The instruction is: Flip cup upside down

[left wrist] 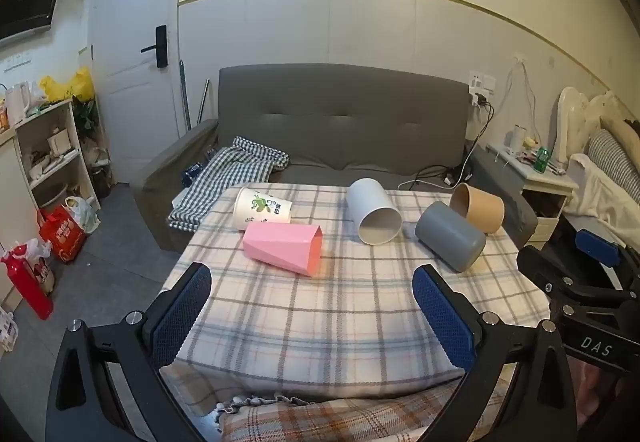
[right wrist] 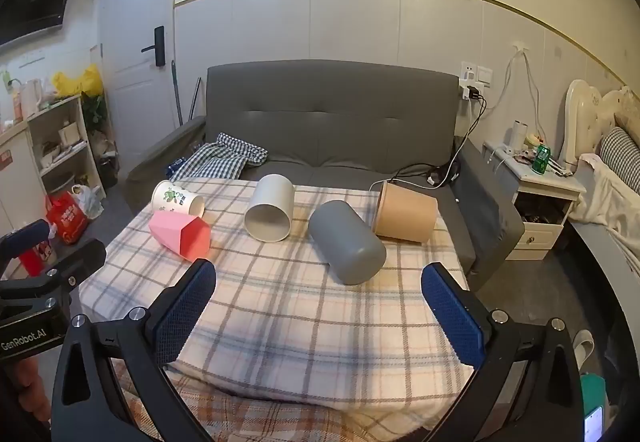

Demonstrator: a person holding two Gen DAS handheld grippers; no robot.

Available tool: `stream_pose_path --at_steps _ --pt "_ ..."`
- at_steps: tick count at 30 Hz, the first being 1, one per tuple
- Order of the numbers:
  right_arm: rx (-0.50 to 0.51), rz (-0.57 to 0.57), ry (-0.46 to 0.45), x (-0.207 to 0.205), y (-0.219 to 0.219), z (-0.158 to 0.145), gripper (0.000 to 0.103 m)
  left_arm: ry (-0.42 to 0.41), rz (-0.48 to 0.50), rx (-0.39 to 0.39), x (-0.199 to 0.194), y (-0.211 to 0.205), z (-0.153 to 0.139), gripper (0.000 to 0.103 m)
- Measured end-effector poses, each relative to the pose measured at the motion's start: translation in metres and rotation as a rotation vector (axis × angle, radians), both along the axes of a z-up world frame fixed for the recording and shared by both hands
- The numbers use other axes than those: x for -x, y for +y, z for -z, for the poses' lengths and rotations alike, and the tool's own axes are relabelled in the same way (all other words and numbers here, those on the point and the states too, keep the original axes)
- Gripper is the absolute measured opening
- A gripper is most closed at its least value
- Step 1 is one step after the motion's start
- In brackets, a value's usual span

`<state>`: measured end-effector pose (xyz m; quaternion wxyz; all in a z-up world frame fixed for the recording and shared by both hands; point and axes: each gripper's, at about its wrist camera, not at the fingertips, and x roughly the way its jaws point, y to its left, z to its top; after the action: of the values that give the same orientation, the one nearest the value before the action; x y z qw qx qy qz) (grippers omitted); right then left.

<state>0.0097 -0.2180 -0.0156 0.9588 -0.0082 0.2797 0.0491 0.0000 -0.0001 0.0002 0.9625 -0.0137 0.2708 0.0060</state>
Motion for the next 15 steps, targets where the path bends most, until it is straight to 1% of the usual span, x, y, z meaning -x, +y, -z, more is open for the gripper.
stream_pose_path --at_steps 4,15 --pt "0.002 -0.001 0.000 -0.0002 0.0007 0.0002 0.103 -0.001 0.000 0.015 0.0020 0.0078 -0.0004 0.103" --pt "-0.003 -0.002 0.000 0.0004 0.0011 -0.0005 0.103 0.007 0.000 0.003 -0.0012 0.0031 -0.0006 0.103"
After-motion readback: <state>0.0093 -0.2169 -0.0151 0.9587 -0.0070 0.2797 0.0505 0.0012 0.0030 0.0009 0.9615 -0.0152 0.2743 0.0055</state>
